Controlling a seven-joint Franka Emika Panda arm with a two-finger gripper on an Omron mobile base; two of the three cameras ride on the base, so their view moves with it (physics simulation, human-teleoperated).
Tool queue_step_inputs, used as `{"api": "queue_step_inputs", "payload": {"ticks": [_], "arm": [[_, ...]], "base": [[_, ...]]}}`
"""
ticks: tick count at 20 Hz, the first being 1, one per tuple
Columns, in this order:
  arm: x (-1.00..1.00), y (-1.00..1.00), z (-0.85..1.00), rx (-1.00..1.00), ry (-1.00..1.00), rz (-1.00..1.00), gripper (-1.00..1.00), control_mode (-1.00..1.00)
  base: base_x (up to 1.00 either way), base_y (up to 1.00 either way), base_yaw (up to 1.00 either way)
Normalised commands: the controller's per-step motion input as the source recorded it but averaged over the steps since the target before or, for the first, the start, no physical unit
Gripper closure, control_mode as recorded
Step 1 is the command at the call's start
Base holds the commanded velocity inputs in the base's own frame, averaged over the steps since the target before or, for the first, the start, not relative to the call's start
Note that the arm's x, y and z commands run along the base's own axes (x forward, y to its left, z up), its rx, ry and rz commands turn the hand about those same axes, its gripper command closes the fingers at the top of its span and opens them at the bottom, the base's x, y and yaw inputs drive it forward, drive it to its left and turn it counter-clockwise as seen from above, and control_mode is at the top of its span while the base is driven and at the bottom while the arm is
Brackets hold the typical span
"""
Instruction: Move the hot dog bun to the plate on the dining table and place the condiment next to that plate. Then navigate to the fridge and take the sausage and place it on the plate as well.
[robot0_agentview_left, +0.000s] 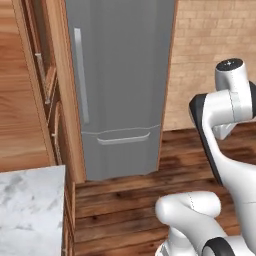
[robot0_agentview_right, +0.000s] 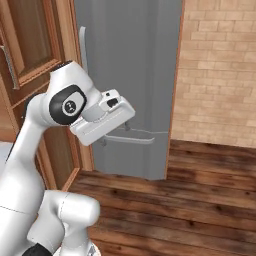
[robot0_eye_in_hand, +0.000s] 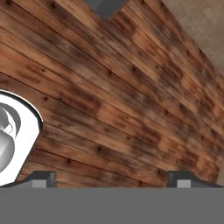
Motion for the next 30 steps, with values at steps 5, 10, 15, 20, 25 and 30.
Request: {"api": "queue_step_inputs", "payload": {"ticks": [5,10,15,20,25,30], "arm": [[0.00,0.00,0.00,0.00,0.00,0.00,-1.00,1.00],[0.00,0.00,0.00,0.00,0.00,0.00,-1.00,1.00],[0.00,0.00,0.00,0.00,0.00,0.00,-1.00,1.00],[0.00,0.00,0.00,0.00,0.00,0.00,-1.00,1.00],[0.00,0.00,0.00,0.00,0.00,0.00,-1.00,1.00],[0.47,0.17,0.00,0.05,0.00,0.00,-1.00,-1.00]], "base": [[0.74,0.55,-0.13],[0.69,0.47,-0.05],[0.43,0.44,0.00],[0.41,0.44,0.00],[0.36,0.38,0.00],[0.21,0.12,0.00]]}}
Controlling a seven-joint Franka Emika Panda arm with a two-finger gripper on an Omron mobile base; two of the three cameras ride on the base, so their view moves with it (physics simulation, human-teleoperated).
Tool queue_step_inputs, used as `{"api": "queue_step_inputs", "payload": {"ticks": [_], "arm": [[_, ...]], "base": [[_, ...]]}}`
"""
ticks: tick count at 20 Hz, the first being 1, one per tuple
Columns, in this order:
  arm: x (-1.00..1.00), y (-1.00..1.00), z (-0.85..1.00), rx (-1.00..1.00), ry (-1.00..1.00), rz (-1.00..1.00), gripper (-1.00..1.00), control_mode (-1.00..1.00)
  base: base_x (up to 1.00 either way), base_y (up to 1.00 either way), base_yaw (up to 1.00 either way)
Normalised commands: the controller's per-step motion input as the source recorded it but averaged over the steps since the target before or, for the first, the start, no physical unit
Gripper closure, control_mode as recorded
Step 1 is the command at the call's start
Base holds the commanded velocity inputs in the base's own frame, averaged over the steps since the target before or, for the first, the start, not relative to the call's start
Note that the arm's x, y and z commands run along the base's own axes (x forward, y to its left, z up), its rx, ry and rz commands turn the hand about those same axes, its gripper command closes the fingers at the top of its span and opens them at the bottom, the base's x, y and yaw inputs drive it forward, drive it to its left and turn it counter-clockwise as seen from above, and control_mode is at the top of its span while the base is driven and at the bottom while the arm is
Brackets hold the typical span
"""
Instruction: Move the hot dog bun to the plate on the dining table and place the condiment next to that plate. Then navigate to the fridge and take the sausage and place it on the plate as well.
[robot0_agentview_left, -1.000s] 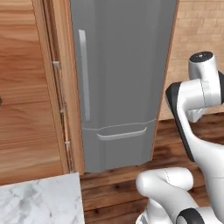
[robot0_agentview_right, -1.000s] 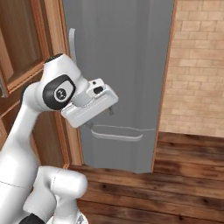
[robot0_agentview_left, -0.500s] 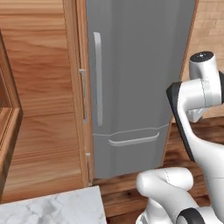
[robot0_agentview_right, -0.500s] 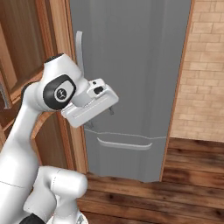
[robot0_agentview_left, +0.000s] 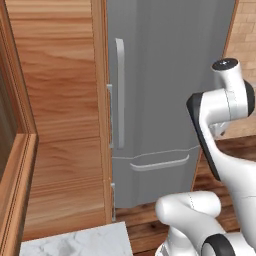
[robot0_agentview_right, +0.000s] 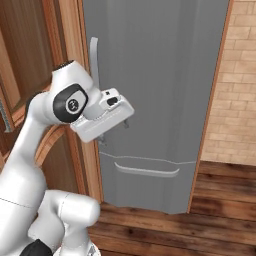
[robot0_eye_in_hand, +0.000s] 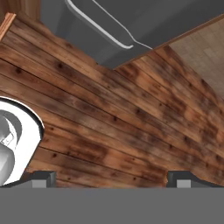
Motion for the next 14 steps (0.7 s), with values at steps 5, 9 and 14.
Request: {"api": "queue_step_inputs", "payload": {"ticks": [5,9,14], "arm": [[0.66,0.31,0.01,0.04,-0.01,0.00,-1.00,-1.00],[0.19,0.57,0.19,0.06,-0.18,0.01,-1.00,-1.00],[0.00,0.53,0.10,0.34,-0.52,0.10,-1.00,-1.00]], "base": [[0.00,0.00,0.00],[0.00,0.00,0.00],[0.00,0.00,0.00]]}}
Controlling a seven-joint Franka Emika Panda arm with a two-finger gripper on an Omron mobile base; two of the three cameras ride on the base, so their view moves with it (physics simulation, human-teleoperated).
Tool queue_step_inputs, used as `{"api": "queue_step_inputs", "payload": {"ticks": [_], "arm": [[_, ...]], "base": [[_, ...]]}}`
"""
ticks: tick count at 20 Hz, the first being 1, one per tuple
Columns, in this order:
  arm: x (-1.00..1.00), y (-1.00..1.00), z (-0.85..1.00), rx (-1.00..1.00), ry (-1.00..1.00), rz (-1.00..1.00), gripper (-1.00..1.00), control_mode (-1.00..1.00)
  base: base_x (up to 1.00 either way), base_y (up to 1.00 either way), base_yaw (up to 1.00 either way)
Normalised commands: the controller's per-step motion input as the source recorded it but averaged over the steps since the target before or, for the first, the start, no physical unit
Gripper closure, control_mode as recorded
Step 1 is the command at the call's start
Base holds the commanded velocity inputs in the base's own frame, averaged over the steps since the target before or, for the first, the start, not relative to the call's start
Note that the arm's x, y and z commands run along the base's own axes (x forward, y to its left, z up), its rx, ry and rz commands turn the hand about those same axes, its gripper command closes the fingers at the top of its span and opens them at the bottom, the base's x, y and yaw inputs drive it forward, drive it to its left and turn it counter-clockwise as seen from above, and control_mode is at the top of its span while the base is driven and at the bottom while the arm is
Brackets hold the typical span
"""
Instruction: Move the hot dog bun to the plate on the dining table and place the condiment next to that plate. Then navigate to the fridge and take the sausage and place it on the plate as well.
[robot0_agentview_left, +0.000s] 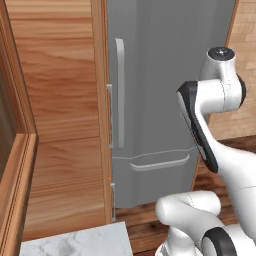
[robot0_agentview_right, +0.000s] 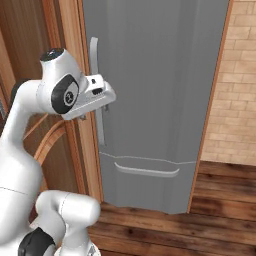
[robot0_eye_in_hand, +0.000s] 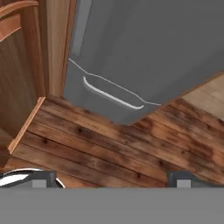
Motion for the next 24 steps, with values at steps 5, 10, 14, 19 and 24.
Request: {"api": "queue_step_inputs", "payload": {"ticks": [5,10,14,19,24], "arm": [[0.17,0.25,0.00,0.42,-0.59,0.04,-1.00,-1.00],[0.70,0.56,-0.02,0.24,-0.46,0.00,-1.00,-1.00],[0.98,0.67,0.00,0.00,-0.22,0.00,-1.00,-1.00],[0.91,0.40,0.00,0.00,-0.06,-0.01,-1.00,-1.00],[0.94,0.05,0.00,-0.09,0.03,-0.10,-1.00,-1.00]], "base": [[0.00,0.00,0.00],[0.00,0.00,0.00],[0.00,0.00,0.00],[0.00,0.00,0.00],[0.00,0.00,0.00]]}}
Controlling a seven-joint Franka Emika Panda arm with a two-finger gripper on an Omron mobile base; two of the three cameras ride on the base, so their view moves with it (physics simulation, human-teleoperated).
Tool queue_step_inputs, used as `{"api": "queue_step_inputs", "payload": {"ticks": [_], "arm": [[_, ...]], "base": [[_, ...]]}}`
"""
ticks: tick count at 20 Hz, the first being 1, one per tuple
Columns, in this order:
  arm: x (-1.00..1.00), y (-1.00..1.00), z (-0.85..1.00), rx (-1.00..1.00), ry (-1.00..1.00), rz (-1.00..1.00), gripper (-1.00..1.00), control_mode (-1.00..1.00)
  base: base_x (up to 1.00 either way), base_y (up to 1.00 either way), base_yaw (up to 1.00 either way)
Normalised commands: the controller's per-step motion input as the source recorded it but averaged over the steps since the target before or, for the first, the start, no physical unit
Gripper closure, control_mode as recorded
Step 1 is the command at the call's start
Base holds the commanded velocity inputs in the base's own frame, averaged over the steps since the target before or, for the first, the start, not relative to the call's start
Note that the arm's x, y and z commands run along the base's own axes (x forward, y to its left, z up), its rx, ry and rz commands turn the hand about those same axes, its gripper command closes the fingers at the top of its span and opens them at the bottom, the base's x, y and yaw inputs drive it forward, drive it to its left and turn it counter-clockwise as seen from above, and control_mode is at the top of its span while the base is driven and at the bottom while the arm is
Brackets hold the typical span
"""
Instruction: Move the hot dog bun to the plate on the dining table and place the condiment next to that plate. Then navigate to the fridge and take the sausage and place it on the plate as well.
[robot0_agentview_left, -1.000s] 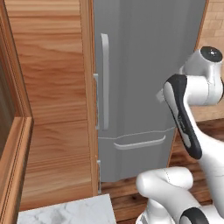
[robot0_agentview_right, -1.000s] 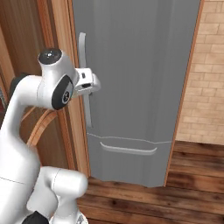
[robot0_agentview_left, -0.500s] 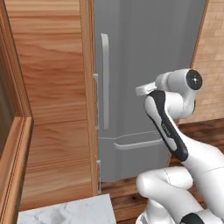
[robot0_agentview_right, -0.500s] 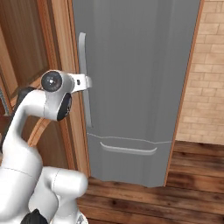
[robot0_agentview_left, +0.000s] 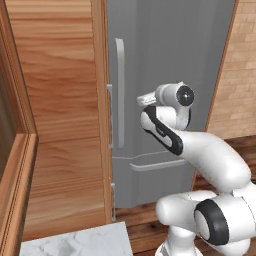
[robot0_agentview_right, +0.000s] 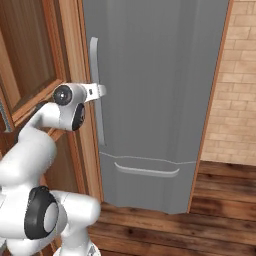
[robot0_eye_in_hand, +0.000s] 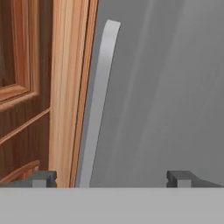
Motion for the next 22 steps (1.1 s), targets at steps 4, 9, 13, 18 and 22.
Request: {"api": "queue_step_inputs", "payload": {"ticks": [4,9,13,18,22], "arm": [[0.81,0.14,0.00,-0.10,0.05,-0.14,-1.00,-1.00],[0.46,0.33,0.00,-0.07,0.02,-0.16,-1.00,-1.00],[0.39,0.44,0.00,0.00,0.10,-0.13,-1.00,-1.00],[0.38,0.40,0.00,0.14,0.21,-0.04,-1.00,-1.00],[0.29,0.29,0.08,0.18,0.22,-0.03,-1.00,-1.00]], "base": [[0.00,0.00,0.00],[0.00,0.00,0.00],[0.00,0.00,0.00],[0.00,0.00,0.00],[0.00,0.00,0.00]]}}
